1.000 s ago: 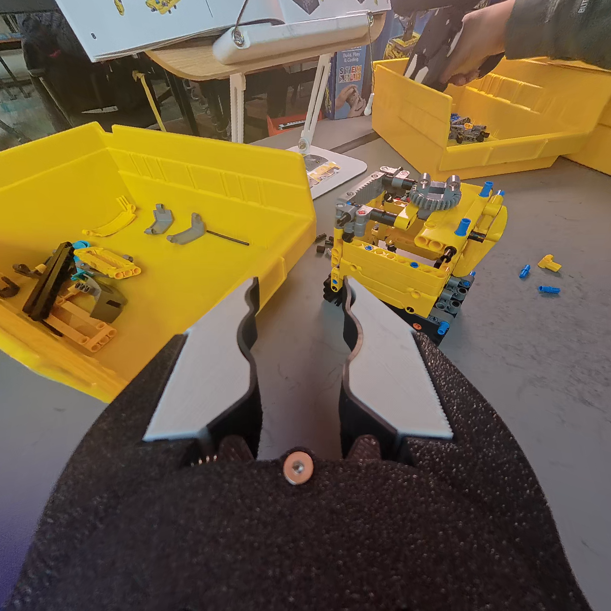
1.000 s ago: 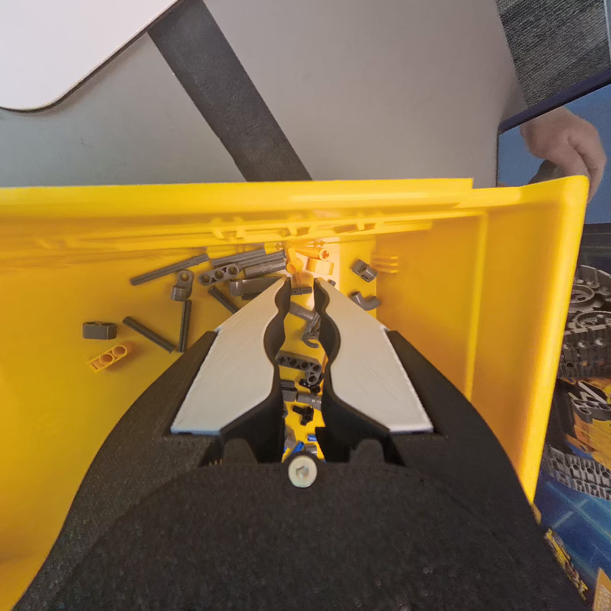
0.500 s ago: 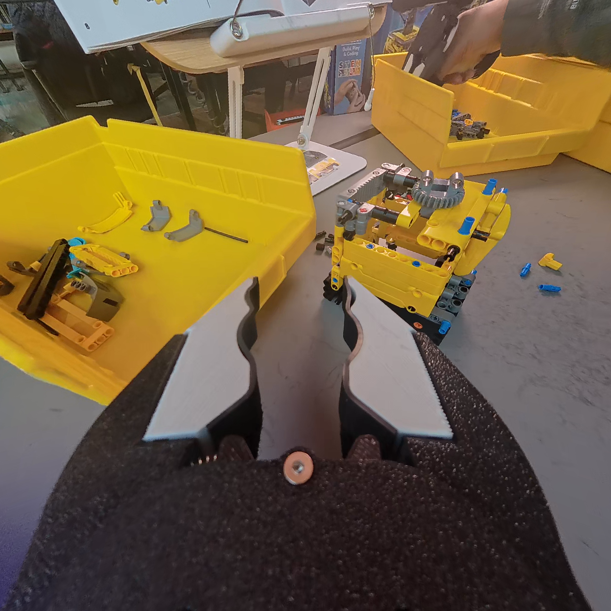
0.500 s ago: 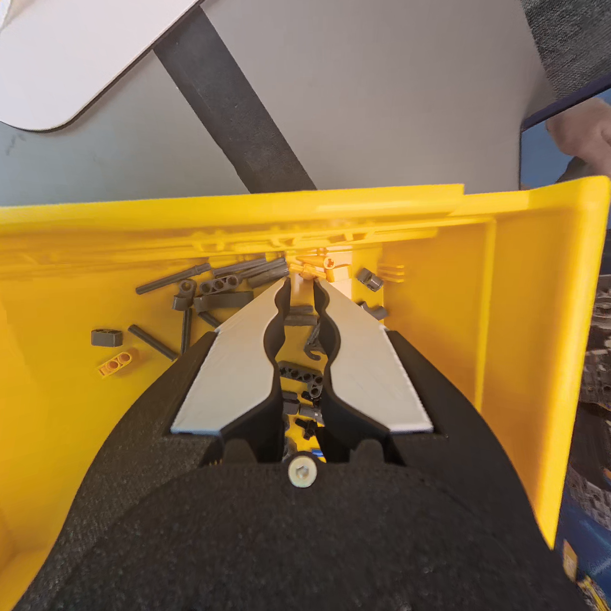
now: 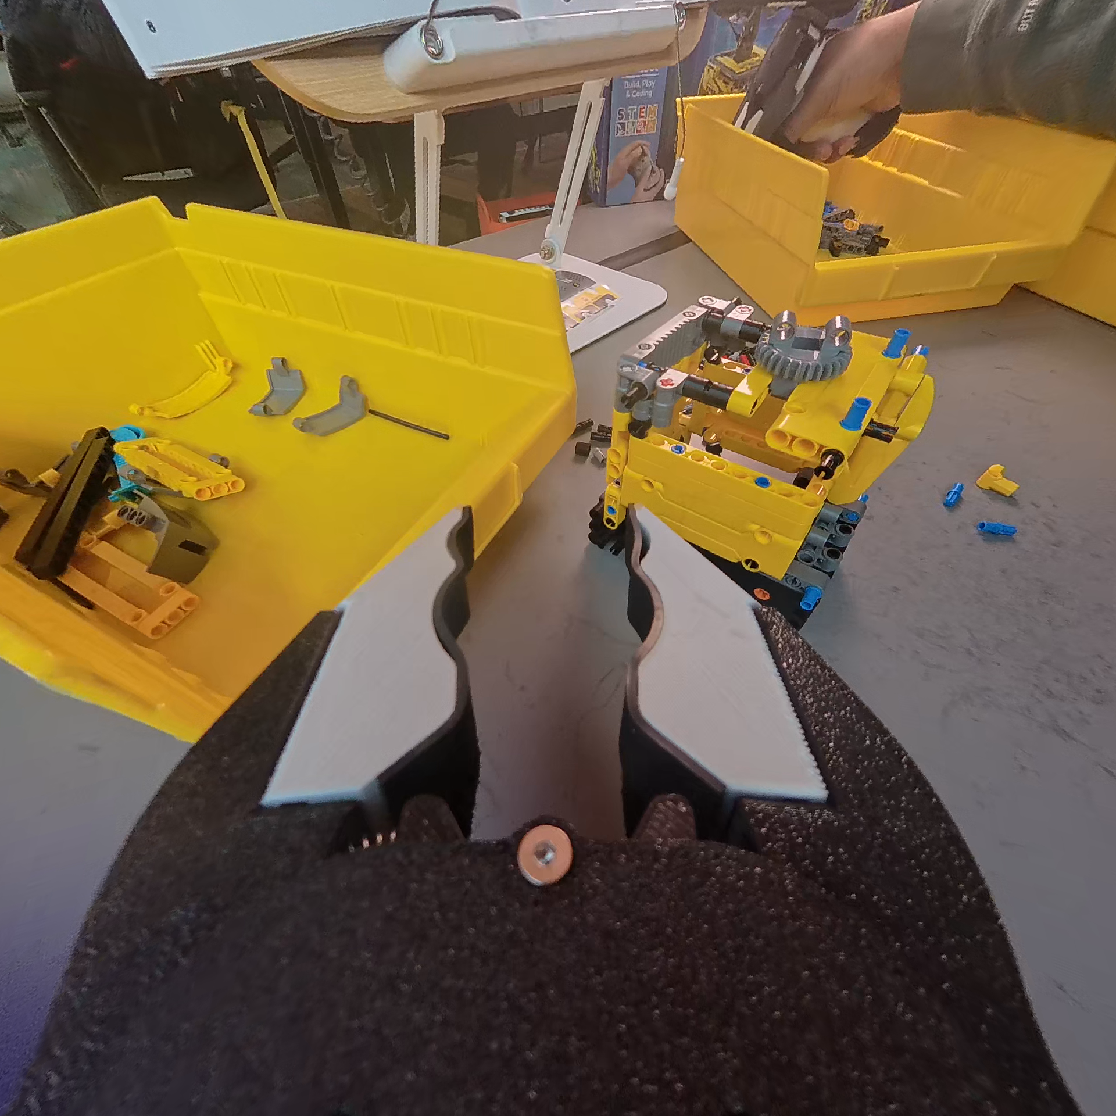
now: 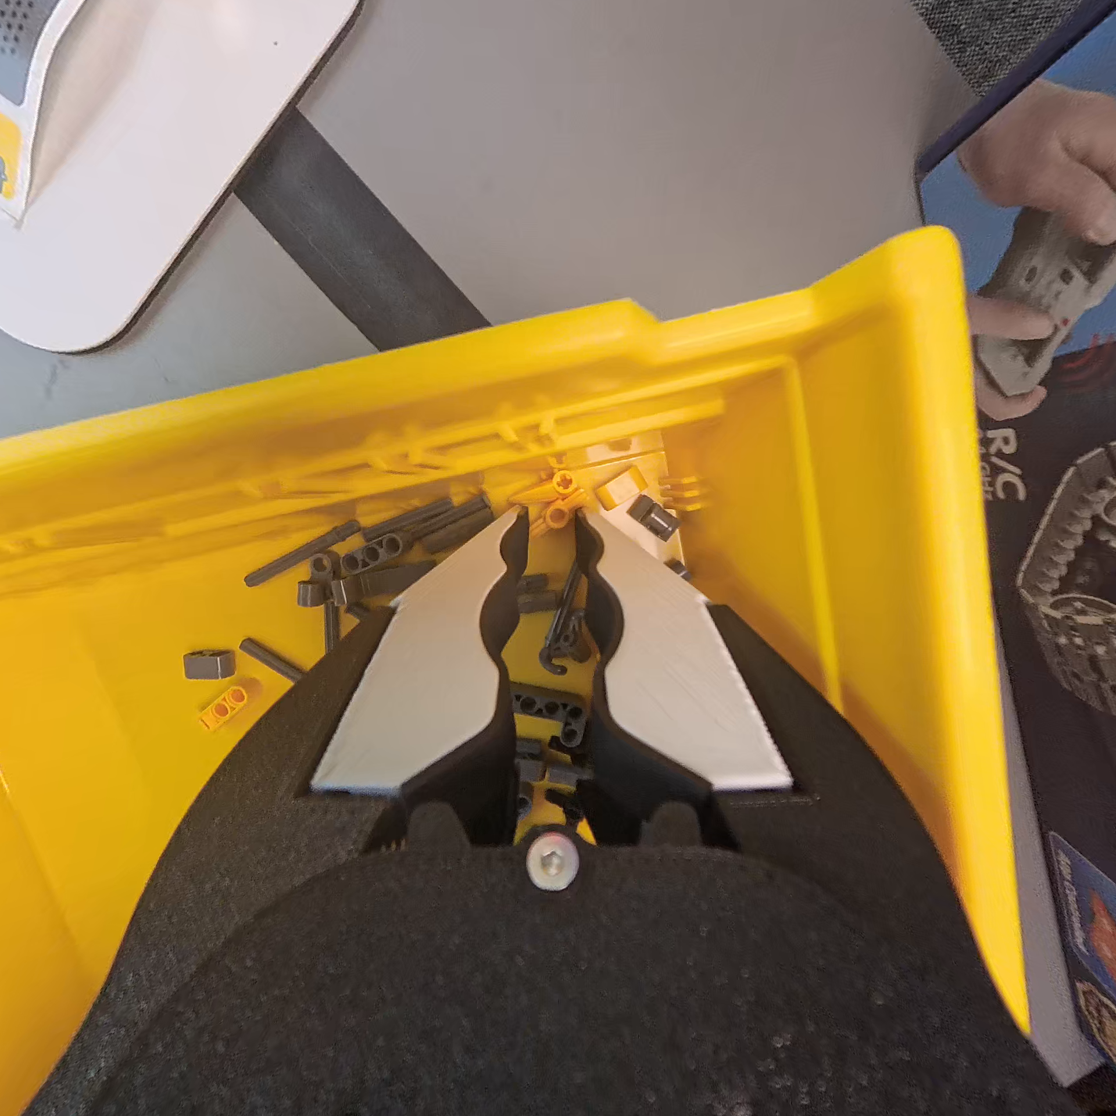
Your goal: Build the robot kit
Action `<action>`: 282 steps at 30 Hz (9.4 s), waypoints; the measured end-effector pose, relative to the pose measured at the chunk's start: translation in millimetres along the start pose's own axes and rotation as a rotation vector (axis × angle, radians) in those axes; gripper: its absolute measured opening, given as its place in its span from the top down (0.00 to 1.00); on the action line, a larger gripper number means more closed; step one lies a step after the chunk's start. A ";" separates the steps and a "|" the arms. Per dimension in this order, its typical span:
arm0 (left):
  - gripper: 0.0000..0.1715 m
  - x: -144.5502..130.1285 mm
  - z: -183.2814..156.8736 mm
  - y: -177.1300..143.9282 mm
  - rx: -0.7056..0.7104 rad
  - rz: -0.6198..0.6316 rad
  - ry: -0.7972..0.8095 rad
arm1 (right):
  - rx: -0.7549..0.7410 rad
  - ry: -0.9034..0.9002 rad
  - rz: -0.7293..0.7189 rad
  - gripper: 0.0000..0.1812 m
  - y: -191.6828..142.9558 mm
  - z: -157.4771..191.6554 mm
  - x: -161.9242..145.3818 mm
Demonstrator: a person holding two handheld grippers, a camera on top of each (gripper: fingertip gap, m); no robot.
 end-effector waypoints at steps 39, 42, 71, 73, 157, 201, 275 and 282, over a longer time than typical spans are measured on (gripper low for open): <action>0.72 -0.4 -11.4 -5.7 -0.009 0.004 0.114 | 0.244 -0.639 -0.163 0.89 -94.7 328.1 -53.1; 0.72 -0.9 -10.7 -4.1 -0.010 0.010 0.109 | 0.068 -0.430 -0.306 0.89 -132.0 238.6 -6.2; 0.72 -0.3 -2.2 -8.0 -0.016 -0.008 0.035 | -0.199 0.299 -0.007 0.98 0.0 2.5 1.9; 0.72 0.1 -1.6 -8.5 -0.011 -0.012 0.034 | -0.220 0.271 -0.044 0.98 -15.4 6.1 4.6; 0.72 35.4 -40.4 -16.9 -0.146 -0.217 0.120 | -0.502 0.044 -0.528 0.81 -195.6 113.0 -43.6; 0.72 12.8 -9.2 -10.1 -0.071 -0.129 0.018 | -0.086 0.245 0.331 0.92 -34.1 -21.9 -62.2; 1.00 69.5 -132.6 -21.1 -0.662 -0.330 -0.138 | 0.286 -0.442 -1.211 0.99 -122.8 481.5 -1.7; 1.00 46.9 -132.8 -14.3 -0.652 -0.181 -0.035 | 0.393 -0.446 -1.102 0.87 -115.9 471.3 -7.5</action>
Point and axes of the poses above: each gripper's, where its closed fingertips meet, y out along the fingers, x out of its top, z = x × y across the jaws, the point moved 4 cm from there along -y, back along the fingers, and after that the axes turned 2 degrees about -x, right-handed, at the moved point
